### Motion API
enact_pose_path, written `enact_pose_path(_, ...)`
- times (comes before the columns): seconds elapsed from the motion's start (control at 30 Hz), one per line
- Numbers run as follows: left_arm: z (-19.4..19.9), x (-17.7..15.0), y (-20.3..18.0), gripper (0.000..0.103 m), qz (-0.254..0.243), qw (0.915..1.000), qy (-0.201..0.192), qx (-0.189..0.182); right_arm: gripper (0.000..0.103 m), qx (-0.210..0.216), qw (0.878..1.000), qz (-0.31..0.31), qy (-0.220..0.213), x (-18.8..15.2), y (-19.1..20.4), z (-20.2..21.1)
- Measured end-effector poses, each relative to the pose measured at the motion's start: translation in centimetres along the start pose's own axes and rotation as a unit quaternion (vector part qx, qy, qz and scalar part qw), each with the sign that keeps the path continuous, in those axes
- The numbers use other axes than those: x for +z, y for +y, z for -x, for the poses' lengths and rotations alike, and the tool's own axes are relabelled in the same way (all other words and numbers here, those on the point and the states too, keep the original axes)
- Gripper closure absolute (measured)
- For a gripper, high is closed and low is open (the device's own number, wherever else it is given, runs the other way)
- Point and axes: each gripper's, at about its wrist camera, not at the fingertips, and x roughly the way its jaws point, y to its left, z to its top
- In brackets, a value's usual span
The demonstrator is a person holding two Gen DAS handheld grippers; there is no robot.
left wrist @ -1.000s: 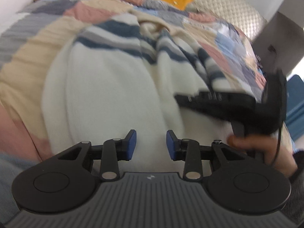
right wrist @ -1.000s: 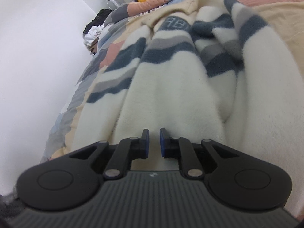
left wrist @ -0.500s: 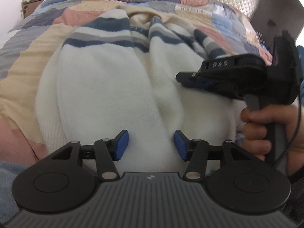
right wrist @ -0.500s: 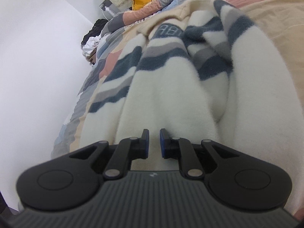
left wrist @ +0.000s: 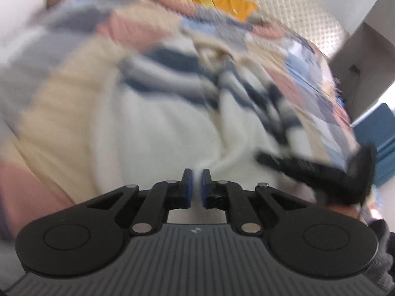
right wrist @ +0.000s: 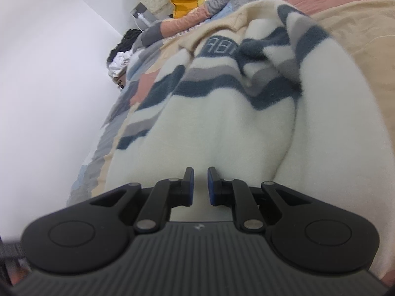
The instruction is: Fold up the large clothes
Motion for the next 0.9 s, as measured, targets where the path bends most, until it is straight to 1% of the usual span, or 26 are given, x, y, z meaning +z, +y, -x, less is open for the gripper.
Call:
enact_pose_path(0.03, 0.7, 1.8, 1.4, 0.096, 0.0, 0.9997, -0.009, 0.025, 0.086, 0.004, 1.0, 0.001, -0.001, 0.0, 0.1, 0.0)
enact_pose_path(0.07, 1.3, 3.6, 3.1, 0.096, 0.01, 0.9991, -0.016, 0.039, 0.085, -0.001, 1.0, 0.006, -0.003, 0.0, 0.3, 0.0)
enact_pose_path(0.17, 3.2, 9.1, 8.6, 0.097, 0.057, 0.9943, -0.038, 0.081, 0.084, -0.014, 1.0, 0.012, -0.007, 0.0, 0.4, -0.1)
enact_pose_path(0.2, 3.7, 10.7, 10.0, 0.097, 0.061, 0.992, -0.05, 0.099, 0.084, -0.015, 1.0, 0.011, -0.007, 0.0, 0.3, -0.1)
enact_pose_path(0.3, 4.5, 15.0, 13.9, 0.097, 0.063, 0.9823, -0.08, 0.157, 0.084, -0.02, 1.0, 0.017, -0.007, 0.1, 0.4, -0.3)
enact_pose_path(0.43, 3.3, 18.7, 18.2, 0.097, 0.041, 0.9636, -0.107, 0.242, 0.084, -0.028, 0.999, 0.027, -0.006, 0.1, 0.7, -0.7)
enact_pose_path(0.5, 1.7, 19.8, 20.7, 0.097, 0.036, 0.9533, -0.112, 0.278, 0.084, -0.032, 0.999, 0.029, -0.006, 0.1, 0.7, -0.8)
enact_pose_path(0.57, -0.8, 20.7, 22.8, 0.097, 0.01, 0.9409, -0.12, 0.317, 0.086, -0.036, 0.999, 0.028, -0.006, 0.1, 0.6, -1.0)
enact_pose_path(0.6, -1.9, 21.0, 24.1, 0.097, 0.012, 0.9353, -0.114, 0.335, 0.086, -0.038, 0.999, 0.028, -0.005, 0.1, 0.6, -1.1)
enact_pose_path(0.67, -3.5, 21.2, 27.0, 0.097, 0.055, 0.9335, -0.11, 0.337, 0.086, -0.043, 0.999, 0.03, -0.003, 0.2, 0.8, -1.5)
enact_pose_path(0.73, -5.2, 20.9, 29.5, 0.097, 0.082, 0.9319, -0.096, 0.34, 0.087, -0.05, 0.998, 0.036, -0.002, 0.3, 1.1, -1.8)
enact_pose_path(0.8, -6.9, 20.2, 31.5, 0.097, 0.087, 0.9335, -0.075, 0.34, 0.087, -0.055, 0.998, 0.039, 0.0, 0.2, 1.0, -2.1)
enact_pose_path(0.9, -9.1, 19.3, 34.2, 0.096, 0.1, 0.9323, -0.056, 0.343, 0.087, -0.055, 0.998, 0.035, 0.005, 0.2, 0.8, -2.4)
